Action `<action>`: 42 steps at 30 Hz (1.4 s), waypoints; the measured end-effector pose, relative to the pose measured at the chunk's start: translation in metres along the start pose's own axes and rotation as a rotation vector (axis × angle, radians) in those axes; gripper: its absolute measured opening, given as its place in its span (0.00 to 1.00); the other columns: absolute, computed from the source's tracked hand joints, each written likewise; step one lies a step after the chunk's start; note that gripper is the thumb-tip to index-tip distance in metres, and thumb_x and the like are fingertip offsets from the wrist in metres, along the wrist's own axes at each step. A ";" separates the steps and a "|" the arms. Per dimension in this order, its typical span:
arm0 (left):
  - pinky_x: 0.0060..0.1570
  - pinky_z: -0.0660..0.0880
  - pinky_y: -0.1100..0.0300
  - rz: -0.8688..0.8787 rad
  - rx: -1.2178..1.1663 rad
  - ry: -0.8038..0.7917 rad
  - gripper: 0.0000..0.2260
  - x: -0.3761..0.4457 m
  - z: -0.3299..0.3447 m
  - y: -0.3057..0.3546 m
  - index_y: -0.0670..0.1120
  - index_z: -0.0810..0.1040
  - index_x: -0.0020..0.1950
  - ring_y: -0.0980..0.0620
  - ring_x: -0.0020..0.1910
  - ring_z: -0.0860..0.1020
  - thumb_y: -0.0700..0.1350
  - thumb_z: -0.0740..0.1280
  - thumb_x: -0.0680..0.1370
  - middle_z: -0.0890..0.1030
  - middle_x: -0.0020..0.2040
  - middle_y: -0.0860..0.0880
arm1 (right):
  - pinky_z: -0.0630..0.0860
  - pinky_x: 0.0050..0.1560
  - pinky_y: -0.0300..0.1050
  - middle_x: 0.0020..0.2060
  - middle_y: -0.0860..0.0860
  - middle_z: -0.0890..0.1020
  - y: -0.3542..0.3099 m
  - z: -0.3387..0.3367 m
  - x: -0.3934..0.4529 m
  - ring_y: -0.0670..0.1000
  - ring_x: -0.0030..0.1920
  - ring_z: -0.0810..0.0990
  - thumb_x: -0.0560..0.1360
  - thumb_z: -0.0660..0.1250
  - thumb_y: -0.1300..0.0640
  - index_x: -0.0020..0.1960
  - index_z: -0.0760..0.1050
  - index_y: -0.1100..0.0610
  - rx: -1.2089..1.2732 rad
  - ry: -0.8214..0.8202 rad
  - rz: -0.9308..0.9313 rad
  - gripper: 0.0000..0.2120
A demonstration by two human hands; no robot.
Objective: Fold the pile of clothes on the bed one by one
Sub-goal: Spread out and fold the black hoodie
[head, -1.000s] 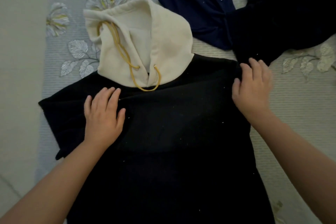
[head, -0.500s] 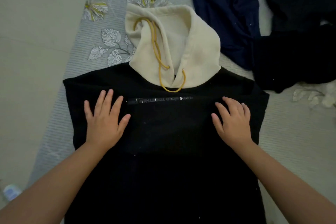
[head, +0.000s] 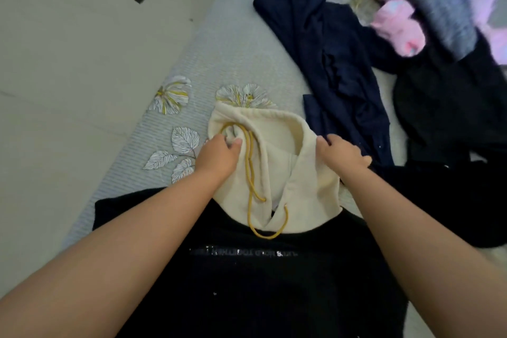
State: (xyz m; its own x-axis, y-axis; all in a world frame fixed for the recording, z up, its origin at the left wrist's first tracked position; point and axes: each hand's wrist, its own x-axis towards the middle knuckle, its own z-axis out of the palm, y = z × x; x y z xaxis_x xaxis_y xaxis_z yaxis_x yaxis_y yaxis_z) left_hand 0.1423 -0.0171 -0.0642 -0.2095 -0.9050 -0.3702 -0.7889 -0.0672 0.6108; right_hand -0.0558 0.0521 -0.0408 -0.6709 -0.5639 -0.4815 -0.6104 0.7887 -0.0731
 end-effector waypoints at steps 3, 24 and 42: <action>0.53 0.68 0.56 -0.020 -0.041 -0.034 0.14 0.002 0.007 0.006 0.38 0.73 0.60 0.41 0.59 0.73 0.44 0.62 0.77 0.76 0.60 0.39 | 0.59 0.57 0.52 0.53 0.53 0.76 -0.001 -0.001 0.000 0.56 0.59 0.69 0.77 0.52 0.42 0.56 0.72 0.53 -0.047 -0.110 -0.012 0.19; 0.44 0.77 0.40 0.883 0.543 -0.284 0.11 -0.174 -0.065 -0.115 0.39 0.81 0.31 0.34 0.45 0.81 0.28 0.63 0.59 0.83 0.44 0.39 | 0.68 0.60 0.39 0.47 0.57 0.82 0.167 0.061 -0.201 0.64 0.58 0.76 0.64 0.58 0.82 0.37 0.81 0.67 0.388 -0.021 -0.480 0.17; 0.69 0.37 0.44 0.611 0.920 -0.419 0.23 -0.267 0.040 -0.131 0.54 0.48 0.75 0.47 0.74 0.38 0.54 0.48 0.81 0.42 0.76 0.51 | 0.42 0.71 0.60 0.75 0.50 0.41 0.143 0.169 -0.295 0.54 0.74 0.38 0.81 0.46 0.50 0.75 0.45 0.51 -0.184 -0.132 -0.414 0.24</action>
State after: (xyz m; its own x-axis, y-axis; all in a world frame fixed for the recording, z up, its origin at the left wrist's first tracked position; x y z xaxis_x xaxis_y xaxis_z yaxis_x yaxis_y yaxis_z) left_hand 0.2781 0.2498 -0.0732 -0.7343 -0.4621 -0.4973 -0.5756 0.8122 0.0952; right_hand 0.1255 0.3726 -0.0570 -0.3035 -0.7764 -0.5523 -0.8877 0.4411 -0.1322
